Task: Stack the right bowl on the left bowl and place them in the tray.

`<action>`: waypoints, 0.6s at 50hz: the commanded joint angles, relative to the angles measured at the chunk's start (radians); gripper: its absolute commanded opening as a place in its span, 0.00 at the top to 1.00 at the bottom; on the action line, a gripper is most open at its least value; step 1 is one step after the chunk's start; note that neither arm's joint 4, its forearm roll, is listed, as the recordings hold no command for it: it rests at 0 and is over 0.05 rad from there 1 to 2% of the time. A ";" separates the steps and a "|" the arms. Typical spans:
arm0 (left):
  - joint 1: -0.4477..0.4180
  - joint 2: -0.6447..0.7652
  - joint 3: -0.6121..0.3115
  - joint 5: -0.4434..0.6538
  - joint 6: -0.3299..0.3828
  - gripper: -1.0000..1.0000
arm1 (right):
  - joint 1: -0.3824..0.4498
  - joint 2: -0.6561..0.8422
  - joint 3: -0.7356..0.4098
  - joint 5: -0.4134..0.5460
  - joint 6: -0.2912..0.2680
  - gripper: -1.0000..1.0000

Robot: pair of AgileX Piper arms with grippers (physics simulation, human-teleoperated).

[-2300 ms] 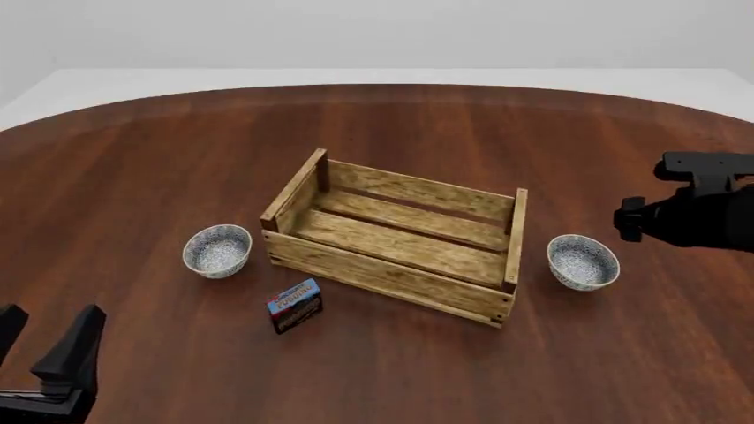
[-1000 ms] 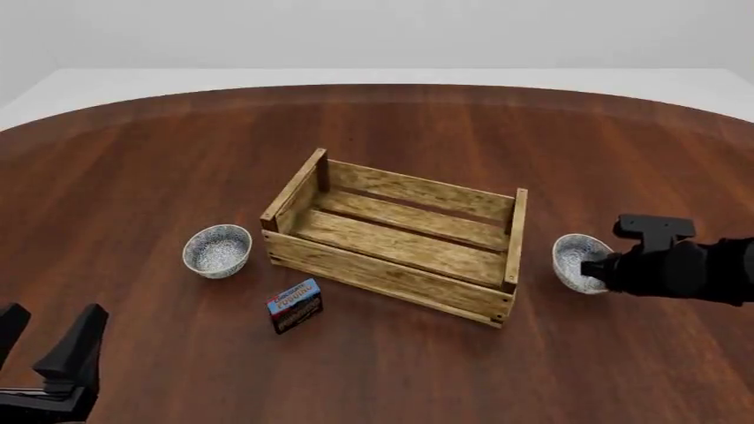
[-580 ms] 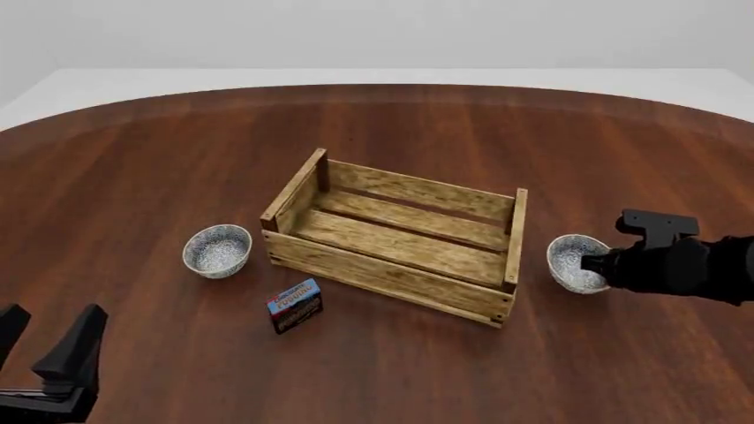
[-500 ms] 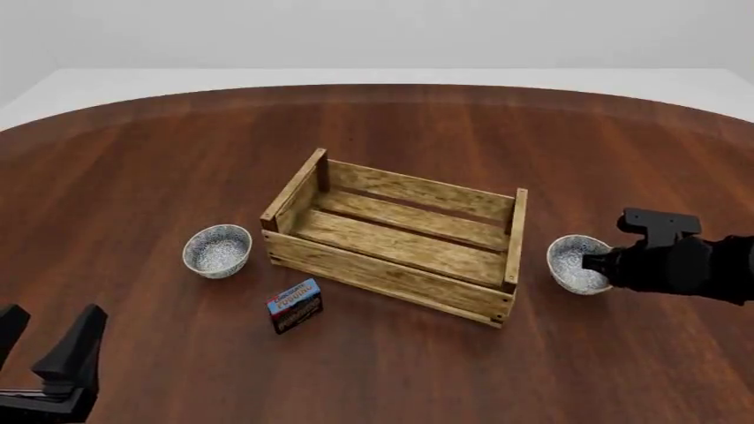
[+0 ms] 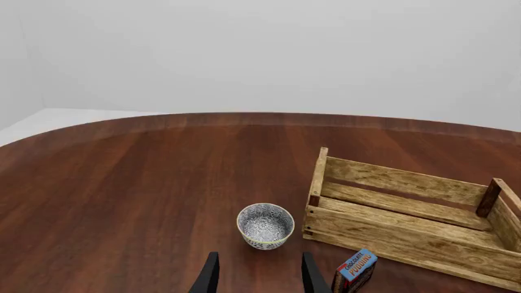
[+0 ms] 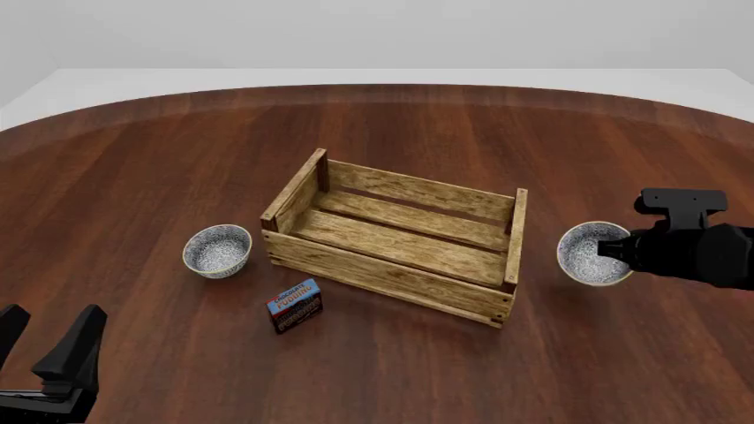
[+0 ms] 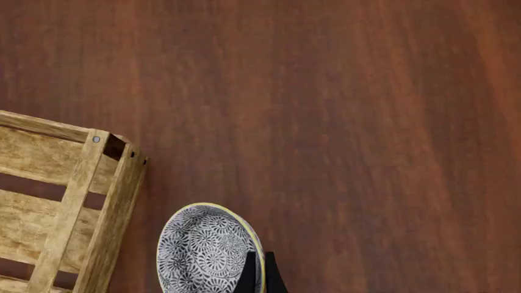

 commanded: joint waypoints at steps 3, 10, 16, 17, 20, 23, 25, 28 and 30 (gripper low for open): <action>-0.003 -0.005 0.000 0.003 0.002 0.00 | 0.014 -0.119 0.000 0.050 0.010 1.00; 0.001 -0.005 0.000 0.001 0.003 0.00 | 0.023 -0.200 -0.008 0.092 0.020 1.00; -0.001 0.002 0.000 -0.005 0.005 0.00 | 0.057 -0.295 -0.020 0.139 0.058 1.00; -0.001 0.002 0.000 -0.005 0.008 0.00 | 0.062 -0.312 -0.023 0.145 0.063 1.00; -0.002 -0.016 -0.003 0.011 0.012 0.00 | 0.074 -0.345 -0.029 0.166 0.071 1.00; 0.001 -0.030 -0.007 0.025 0.013 0.00 | 0.082 -0.378 -0.030 0.180 0.068 1.00; 0.003 -0.029 -0.007 0.024 0.014 0.00 | 0.089 -0.397 -0.030 0.189 0.069 1.00; 0.007 -0.024 -0.007 0.020 0.012 0.00 | 0.106 -0.434 -0.042 0.212 0.076 1.00; 0.007 -0.026 -0.008 0.022 0.012 0.00 | 0.114 -0.454 -0.049 0.223 0.077 1.00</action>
